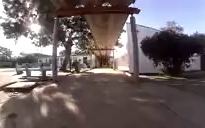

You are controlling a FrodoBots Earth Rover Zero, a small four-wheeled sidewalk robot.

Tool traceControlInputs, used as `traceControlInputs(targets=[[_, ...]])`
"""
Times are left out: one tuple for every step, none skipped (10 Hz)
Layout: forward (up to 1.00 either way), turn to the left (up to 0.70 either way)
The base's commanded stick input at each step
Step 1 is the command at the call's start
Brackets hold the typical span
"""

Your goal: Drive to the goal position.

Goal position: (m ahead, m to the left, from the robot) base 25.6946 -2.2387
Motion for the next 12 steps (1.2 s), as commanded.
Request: traceControlInputs(targets=[[0.7,0.0],[0.7,0.0],[0.7,0.0],[0.7,0.0],[0.7,0.0],[0.7,0.0],[0.7,0.0],[0.7,0.0],[0.7,0.0],[0.7,0.0],[0.7,0.0],[0.7,0.0]])
